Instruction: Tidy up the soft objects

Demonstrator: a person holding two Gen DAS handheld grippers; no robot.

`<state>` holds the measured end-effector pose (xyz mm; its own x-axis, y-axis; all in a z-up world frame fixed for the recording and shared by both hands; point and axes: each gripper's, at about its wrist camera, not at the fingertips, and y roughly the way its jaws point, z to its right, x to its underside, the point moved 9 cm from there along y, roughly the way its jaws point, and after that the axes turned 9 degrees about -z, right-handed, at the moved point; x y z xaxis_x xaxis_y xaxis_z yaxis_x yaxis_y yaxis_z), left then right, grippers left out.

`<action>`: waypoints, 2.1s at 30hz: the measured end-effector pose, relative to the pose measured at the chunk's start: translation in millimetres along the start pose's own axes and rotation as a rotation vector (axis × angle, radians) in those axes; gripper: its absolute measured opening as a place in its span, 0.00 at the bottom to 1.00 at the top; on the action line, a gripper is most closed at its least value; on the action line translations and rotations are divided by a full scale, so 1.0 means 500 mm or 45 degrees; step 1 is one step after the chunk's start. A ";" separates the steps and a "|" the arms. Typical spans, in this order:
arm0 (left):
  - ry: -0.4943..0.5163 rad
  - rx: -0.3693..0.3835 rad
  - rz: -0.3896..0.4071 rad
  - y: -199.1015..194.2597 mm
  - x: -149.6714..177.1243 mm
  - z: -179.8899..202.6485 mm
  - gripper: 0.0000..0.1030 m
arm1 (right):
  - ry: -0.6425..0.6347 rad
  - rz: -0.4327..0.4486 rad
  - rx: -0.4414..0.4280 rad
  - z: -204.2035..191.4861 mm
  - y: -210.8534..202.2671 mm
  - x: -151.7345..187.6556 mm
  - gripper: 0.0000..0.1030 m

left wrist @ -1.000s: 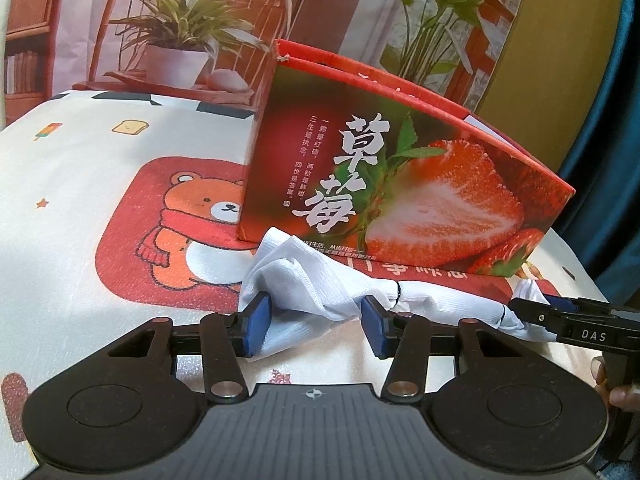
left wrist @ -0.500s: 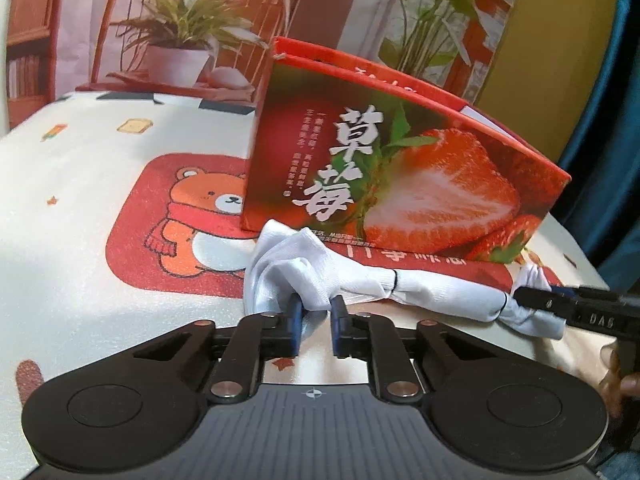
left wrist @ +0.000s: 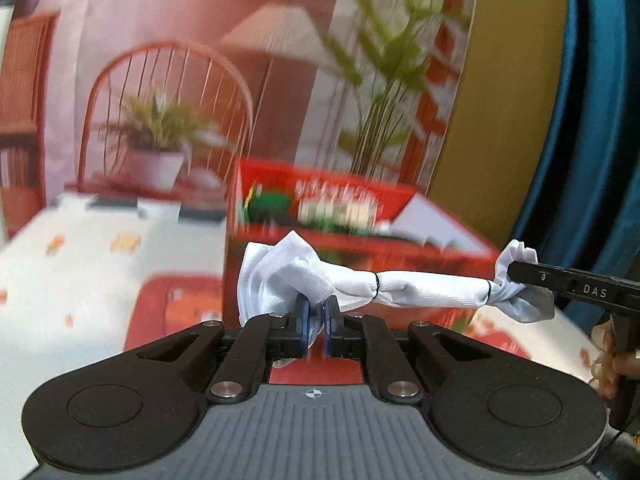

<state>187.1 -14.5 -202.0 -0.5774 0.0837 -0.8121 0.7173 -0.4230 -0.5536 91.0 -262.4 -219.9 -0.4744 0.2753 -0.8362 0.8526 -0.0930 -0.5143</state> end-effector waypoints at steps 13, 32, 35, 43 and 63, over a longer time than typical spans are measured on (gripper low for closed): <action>0.019 0.011 0.032 0.084 -0.184 0.021 0.08 | -0.067 0.061 0.056 0.038 0.078 -0.199 0.10; 0.079 -0.028 -0.220 0.301 -0.209 -0.014 0.09 | -0.197 -0.251 0.163 0.060 0.316 -0.210 0.13; 0.085 -0.040 -0.222 0.297 -0.209 -0.017 0.25 | -0.180 -0.270 0.171 0.068 0.316 -0.206 0.23; 0.074 -0.076 -0.122 0.216 -0.225 -0.004 0.96 | -0.104 -0.229 0.157 0.075 0.256 -0.219 0.65; 0.079 -0.302 0.157 -0.096 -0.252 0.078 1.00 | 0.033 -0.072 0.094 -0.033 0.001 -0.274 1.00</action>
<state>210.0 -40.1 -65.9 -0.4606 0.1030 -0.8816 0.8560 -0.2111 -0.4719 160.2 -284.3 -102.3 -0.5146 0.3069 -0.8006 0.8056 -0.1468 -0.5740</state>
